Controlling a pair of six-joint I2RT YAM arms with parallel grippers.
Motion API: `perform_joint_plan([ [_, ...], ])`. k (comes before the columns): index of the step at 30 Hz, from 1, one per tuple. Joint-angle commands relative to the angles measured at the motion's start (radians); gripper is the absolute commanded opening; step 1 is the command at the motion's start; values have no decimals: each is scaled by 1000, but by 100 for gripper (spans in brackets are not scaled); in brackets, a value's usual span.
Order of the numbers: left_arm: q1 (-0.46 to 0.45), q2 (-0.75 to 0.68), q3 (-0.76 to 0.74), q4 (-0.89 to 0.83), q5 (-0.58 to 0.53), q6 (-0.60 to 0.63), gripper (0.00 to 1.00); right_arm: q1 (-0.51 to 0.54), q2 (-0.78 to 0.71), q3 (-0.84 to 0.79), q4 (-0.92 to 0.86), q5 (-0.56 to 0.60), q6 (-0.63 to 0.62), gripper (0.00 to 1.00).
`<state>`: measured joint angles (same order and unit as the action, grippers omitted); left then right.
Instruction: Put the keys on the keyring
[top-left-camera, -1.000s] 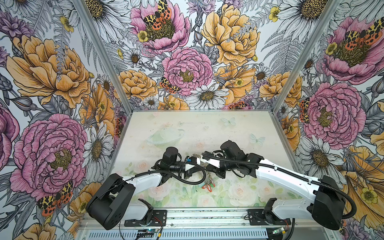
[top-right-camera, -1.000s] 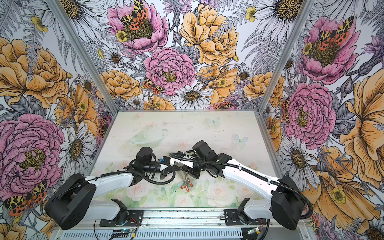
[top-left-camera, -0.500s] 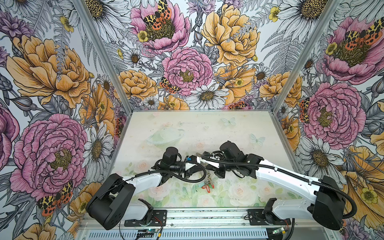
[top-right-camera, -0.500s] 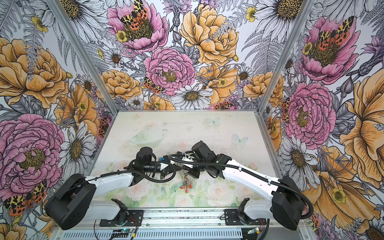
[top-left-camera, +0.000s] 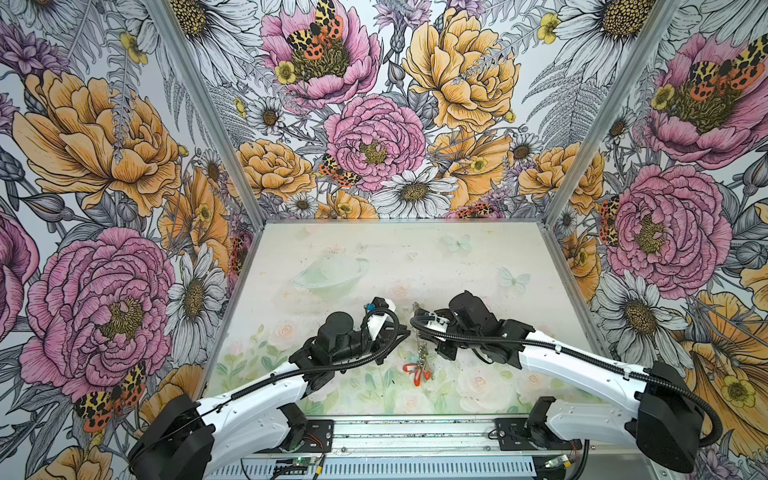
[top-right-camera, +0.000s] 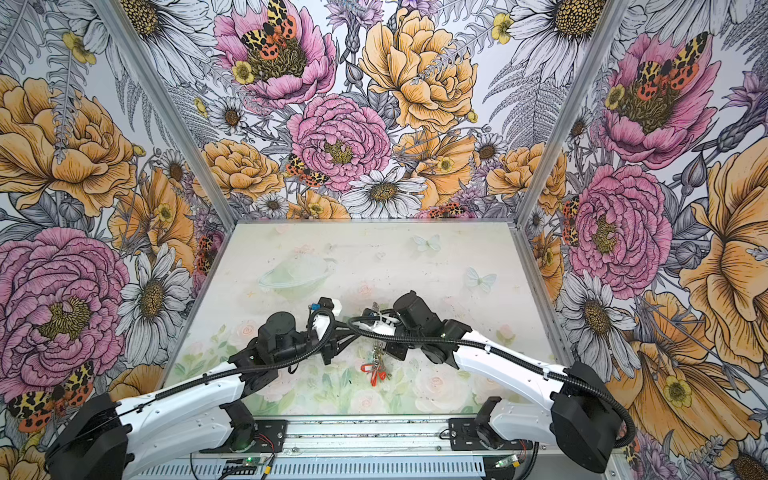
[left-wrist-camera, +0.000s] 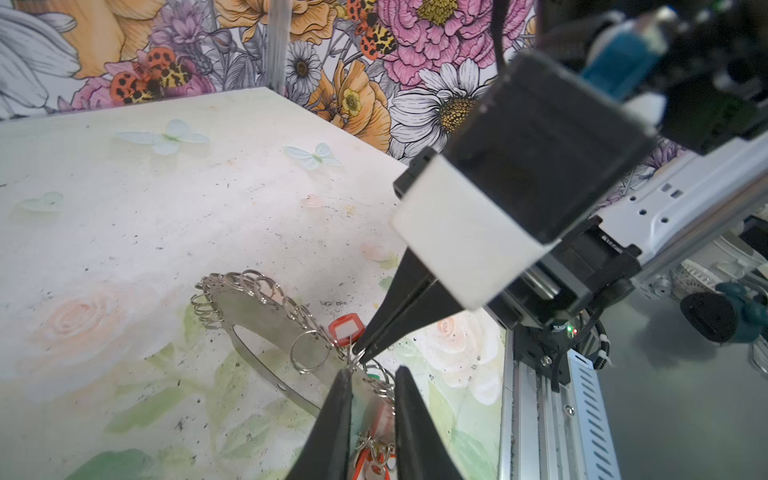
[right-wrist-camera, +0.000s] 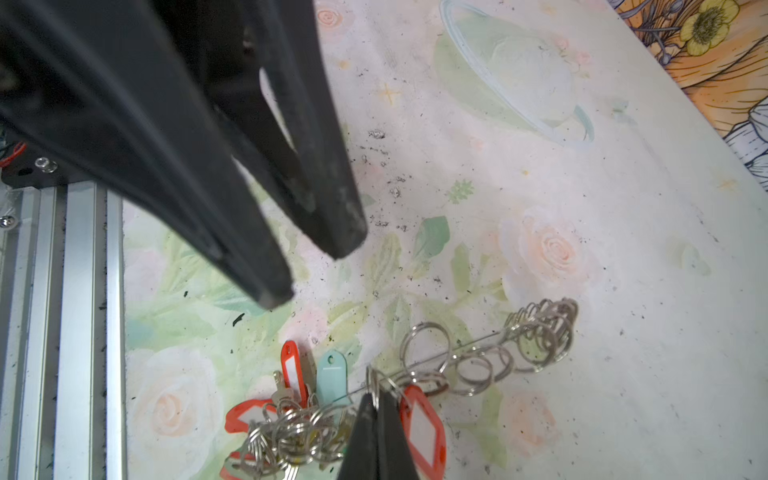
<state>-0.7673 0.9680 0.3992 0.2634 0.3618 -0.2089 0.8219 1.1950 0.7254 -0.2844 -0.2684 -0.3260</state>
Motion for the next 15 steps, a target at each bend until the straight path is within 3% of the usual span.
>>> perform_joint_plan([
  [1, 4, -39, 69, -270, -140, -202, 23, 14, -31, -11, 110, -60, -52, 0],
  [7, 16, -40, 164, -497, -89, -306, 26, 29, -26, -36, 150, -104, -83, 0],
  [15, -26, 20, 233, -553, -63, -328, 29, 48, -18, -49, 163, -104, -87, 0],
])
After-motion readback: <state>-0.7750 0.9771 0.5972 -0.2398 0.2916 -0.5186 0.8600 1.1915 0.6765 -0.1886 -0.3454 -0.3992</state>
